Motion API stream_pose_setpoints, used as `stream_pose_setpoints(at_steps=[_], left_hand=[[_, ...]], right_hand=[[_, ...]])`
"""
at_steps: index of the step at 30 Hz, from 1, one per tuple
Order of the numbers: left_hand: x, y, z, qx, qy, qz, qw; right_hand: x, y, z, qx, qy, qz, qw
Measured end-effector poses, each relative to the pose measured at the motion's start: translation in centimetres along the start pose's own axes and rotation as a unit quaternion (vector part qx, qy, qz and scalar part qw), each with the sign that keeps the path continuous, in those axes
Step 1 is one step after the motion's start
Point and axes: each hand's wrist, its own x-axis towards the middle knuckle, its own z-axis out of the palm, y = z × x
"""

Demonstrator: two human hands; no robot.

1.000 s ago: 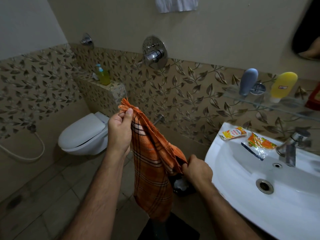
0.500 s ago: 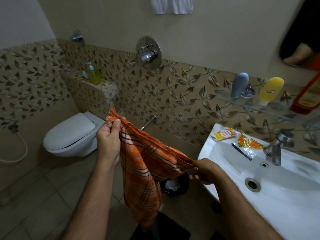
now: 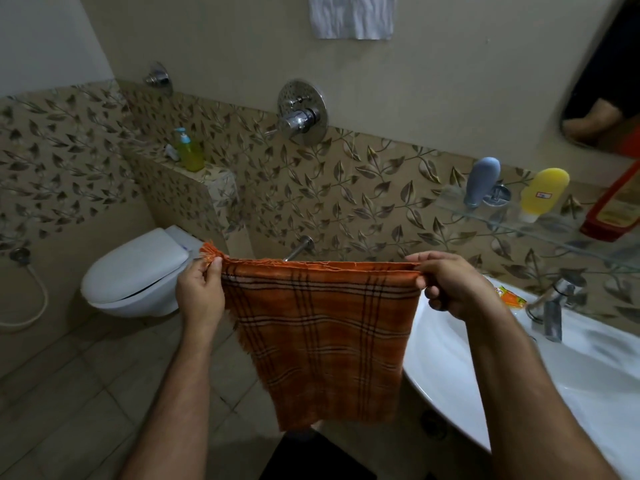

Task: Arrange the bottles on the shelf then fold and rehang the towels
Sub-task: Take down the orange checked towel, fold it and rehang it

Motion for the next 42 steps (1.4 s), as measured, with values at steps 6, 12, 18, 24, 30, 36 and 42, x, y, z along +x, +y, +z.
stream_pose_setpoints(at_steps=[6, 12, 18, 24, 30, 36, 42], left_hand=[[-0.2, 1.3, 0.6, 0.042, 0.008, 0.043, 0.998], [-0.2, 3.9, 1.3, -0.030, -0.013, 0.004, 0.999], [0.2, 6.0, 1.8, -0.140, 0.032, -0.052, 0.988], [1.1, 7.2, 0.5, -0.175, 0.018, -0.031, 0.984], [2.5, 6.2, -2.2, -0.194, -0.140, 0.044, 0.970], [1.8, 4.0, -2.2, 0.031, -0.186, 0.030, 0.982], [3.8, 3.9, -3.7, -0.001, -0.148, 0.070, 0.986]], right_hand=[[-1.4, -2.0, -0.9, -0.078, 0.020, -0.028, 0.996], [-1.9, -2.4, -0.6, 0.053, 0.007, -0.002, 0.999], [-1.3, -2.1, -1.3, 0.013, -0.022, -0.120, 0.992], [-1.2, -2.5, -0.8, -0.181, 0.120, -0.301, 0.929], [-1.6, -5.1, -1.3, -0.242, 0.175, -0.371, 0.879], [-1.9, -5.5, 0.4, -0.316, 0.065, -0.304, 0.896], [-1.5, -4.9, 2.7, -0.194, 0.188, -0.388, 0.881]])
